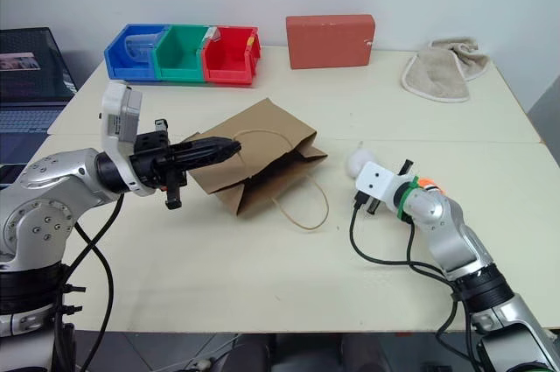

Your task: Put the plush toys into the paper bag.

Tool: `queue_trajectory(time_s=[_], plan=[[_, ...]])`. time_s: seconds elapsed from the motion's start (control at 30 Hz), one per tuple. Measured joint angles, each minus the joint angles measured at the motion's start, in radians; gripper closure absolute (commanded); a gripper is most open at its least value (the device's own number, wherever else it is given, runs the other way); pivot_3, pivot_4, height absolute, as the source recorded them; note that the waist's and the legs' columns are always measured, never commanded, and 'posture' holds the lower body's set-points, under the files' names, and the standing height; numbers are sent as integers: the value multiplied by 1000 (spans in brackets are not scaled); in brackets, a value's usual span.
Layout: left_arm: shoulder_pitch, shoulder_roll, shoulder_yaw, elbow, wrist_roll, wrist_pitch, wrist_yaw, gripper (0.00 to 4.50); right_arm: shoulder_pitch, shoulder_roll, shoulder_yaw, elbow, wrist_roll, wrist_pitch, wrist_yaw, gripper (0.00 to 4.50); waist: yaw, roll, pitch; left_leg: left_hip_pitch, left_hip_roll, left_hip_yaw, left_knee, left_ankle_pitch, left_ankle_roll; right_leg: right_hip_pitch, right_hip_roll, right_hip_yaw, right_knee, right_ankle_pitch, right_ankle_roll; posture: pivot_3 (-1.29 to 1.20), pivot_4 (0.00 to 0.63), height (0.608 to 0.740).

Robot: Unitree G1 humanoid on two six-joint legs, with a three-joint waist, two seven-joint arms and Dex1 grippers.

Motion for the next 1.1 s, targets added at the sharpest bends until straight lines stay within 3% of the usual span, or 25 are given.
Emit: queue_trajectory(time_s=[0.17,0.37,0.43,0.57,0.87,1.1], plan=[[0,0,0,-5,-3,-3,2,4500,11,-46,-65,-84,81,-6,106,4493,1,0,0,0,0,0,0,0,0,0,0,0,0,0,0,0,150,740],[3,0,10,-25,-9,-3,4,4500,22,-125,-166,-435,424,161,364,4493,1,1,0,0,0,-1,0,0,0,1,0,-1,0,0,0,0,150,740],[4,-1,11,-25,-10,-3,5,4500,-7,-123,-156,-476,466,204,389,4493,0,1,0,1,0,-1,0,0,0,1,0,-1,0,0,0,0,150,740],[4,-3,14,-30,-15,-3,6,4500,-93,-38,-74,-463,456,238,371,4493,-1,0,0,1,0,-1,1,0,0,1,0,-1,0,0,0,0,150,740],[-10,-3,28,-30,-38,-2,17,4500,-214,169,111,-173,293,168,289,4493,1,0,0,0,0,-2,0,0,0,0,0,-2,0,0,0,0,150,740],[-11,-9,39,-30,-61,-1,46,4500,-235,238,141,-115,220,141,249,4493,1,0,0,0,0,-2,0,0,0,0,0,-2,0,0,0,0,150,740]])
